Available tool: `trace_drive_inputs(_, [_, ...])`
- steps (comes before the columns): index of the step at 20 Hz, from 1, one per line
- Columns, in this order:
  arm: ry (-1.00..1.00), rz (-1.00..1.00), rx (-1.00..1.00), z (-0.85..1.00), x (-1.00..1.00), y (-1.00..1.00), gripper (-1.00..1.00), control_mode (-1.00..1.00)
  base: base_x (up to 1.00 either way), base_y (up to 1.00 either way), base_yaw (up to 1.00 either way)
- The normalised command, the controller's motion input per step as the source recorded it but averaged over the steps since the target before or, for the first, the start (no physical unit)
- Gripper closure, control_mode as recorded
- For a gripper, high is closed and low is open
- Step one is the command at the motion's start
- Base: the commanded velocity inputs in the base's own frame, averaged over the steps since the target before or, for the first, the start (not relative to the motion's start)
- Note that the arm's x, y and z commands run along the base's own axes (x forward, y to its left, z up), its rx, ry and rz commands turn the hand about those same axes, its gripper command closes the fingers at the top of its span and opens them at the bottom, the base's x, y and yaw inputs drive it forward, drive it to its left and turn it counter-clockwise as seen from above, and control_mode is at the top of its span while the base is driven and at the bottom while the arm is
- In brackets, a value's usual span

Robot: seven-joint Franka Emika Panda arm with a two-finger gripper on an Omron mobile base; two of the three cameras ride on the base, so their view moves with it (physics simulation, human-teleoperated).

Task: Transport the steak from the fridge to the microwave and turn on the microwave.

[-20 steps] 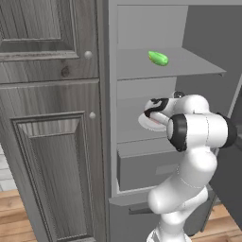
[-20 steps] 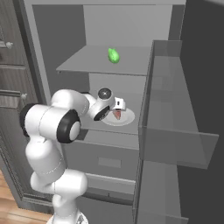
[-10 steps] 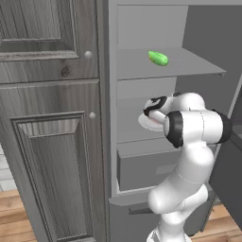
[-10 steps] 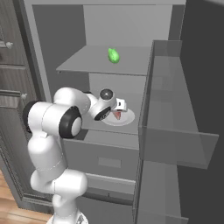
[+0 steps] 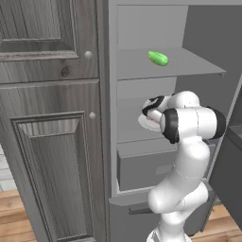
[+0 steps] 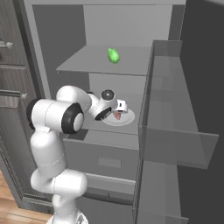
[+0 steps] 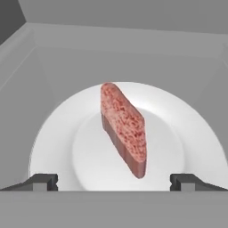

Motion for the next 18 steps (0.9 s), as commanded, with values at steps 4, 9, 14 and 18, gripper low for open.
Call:
trace_drive_inputs(4, [0.01,0.0,0.0,-0.08,0.18,0.0,-1.0,-1.0,0.0,0.0,0.0])
trace_drive_inputs(9, [0.01,0.0,0.0,0.0,0.15,0.0,-1.0,-1.0,0.0,0.0,0.0])
trace_drive_inputs(14, [0.04,0.0,0.0,0.0,0.13,0.0,-1.0,-1.0,0.0,0.0,0.0])
trace_drive_inputs(18, [0.06,0.0,0.0,-0.06,0.1,0.0,-1.0,-1.0,0.0,0.0,0.0])
